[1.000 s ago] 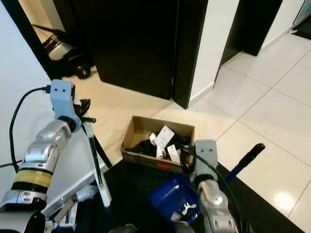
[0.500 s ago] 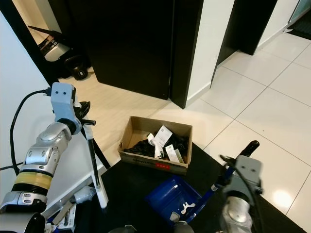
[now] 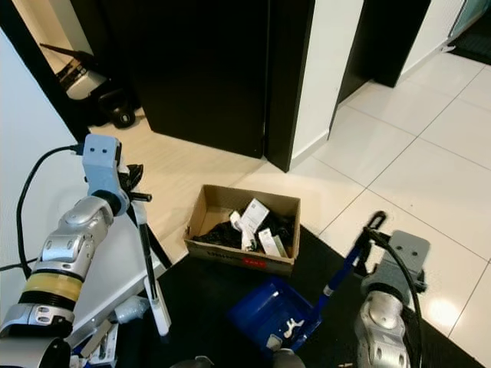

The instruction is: Sweep floor

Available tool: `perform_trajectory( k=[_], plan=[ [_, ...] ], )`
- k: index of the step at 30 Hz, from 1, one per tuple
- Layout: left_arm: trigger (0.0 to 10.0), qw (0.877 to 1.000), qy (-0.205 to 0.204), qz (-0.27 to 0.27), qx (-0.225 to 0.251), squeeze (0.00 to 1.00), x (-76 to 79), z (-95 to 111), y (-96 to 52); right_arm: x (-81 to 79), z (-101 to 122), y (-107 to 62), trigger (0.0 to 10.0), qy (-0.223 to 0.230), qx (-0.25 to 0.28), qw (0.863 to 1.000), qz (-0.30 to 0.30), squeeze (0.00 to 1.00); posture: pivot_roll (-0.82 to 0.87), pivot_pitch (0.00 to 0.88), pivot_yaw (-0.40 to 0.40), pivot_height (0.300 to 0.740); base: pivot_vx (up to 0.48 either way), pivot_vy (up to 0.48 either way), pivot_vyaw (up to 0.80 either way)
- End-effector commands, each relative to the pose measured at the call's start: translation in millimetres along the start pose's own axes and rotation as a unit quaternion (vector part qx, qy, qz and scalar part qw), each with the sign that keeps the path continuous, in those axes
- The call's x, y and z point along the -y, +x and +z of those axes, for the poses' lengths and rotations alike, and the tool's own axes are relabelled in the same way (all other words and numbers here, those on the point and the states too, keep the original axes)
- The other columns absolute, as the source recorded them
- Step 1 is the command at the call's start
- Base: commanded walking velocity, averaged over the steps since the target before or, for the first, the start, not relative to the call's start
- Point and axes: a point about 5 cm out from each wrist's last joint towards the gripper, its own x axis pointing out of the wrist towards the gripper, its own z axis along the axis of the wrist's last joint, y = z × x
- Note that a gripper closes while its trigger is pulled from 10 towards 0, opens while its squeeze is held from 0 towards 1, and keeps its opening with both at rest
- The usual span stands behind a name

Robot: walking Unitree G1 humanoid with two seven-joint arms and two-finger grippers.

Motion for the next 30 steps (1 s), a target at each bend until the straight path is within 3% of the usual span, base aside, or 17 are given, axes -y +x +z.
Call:
perform_trajectory(
  k=[1, 15, 24, 30],
  plan=[
    [10.0, 1.000, 0.010, 0.002, 0.009, 0.00, -1.7, 4, 0.6, -3.4, -6, -0.3, 10.0, -0.001, -0.018, 1.000, 0.013, 0.00, 0.00, 0.107, 0.097, 0.740, 0.000, 0.000, 0.00],
    [10.0, 1.000, 0.011, 0.006, 0.010, 0.00, -3.0, 3, -1.9, -2.6, -9, -5.7, 10.0, -0.011, -0.008, 1.000, 0.017, 0.00, 0.01, 0.104, 0.087, 0.740, 0.000, 0.000, 0.00],
    [10.0, 1.000, 0.011, -0.002, 0.010, 0.00, -0.2, 3, -0.2, 12.3, -14, -18.8, 10.0, -0.021, 0.011, 0.998, -0.057, 0.00, 0.00, 0.104, 0.090, 0.740, 0.000, 0.000, 0.00],
    [10.0, 1.000, 0.011, -0.003, 0.009, 0.00, 0.3, 2, -1.1, 20.7, -17, -25.3, 10.0, -0.026, 0.011, 0.997, -0.076, 0.00, 0.00, 0.112, 0.091, 0.740, 0.000, 0.000, 0.00]
  ],
)
